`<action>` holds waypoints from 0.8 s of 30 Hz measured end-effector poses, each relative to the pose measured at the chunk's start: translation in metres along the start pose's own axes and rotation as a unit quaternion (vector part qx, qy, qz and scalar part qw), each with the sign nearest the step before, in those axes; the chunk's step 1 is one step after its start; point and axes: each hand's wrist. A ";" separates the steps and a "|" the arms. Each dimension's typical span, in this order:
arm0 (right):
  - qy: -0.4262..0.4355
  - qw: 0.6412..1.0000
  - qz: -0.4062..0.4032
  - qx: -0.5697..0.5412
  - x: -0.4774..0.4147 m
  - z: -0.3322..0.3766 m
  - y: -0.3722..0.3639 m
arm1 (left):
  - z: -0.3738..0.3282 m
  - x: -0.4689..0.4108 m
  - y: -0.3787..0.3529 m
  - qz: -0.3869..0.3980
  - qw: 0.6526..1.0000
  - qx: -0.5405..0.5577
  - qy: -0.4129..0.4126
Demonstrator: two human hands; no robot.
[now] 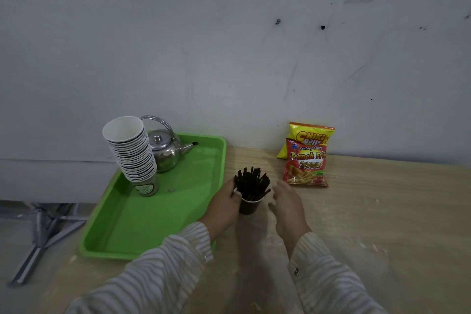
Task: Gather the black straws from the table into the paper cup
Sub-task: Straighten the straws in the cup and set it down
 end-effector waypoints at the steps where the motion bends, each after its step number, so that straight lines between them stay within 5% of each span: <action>1: -0.020 0.999 0.026 0.003 0.000 -0.004 0.000 | -0.001 0.000 0.000 0.006 1.000 -0.004 0.004; 9: 0.008 0.986 0.148 0.081 0.000 -0.018 -0.002 | 0.002 -0.001 -0.001 0.012 1.000 -0.015 0.014; 13: 0.059 0.982 0.145 0.103 -0.008 -0.017 -0.006 | 0.007 -0.002 -0.002 -0.001 1.000 -0.015 0.020; 24: -0.012 0.989 0.144 -0.007 -0.069 0.027 -0.047 | 0.013 -0.072 0.018 -0.019 0.996 -0.080 0.042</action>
Point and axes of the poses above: each hand's wrist, its own x-axis away from the middle knuckle, its own y-axis out of the back of the hand, z = x × y, and after that the axes turned 15 degrees about -y, right-handed
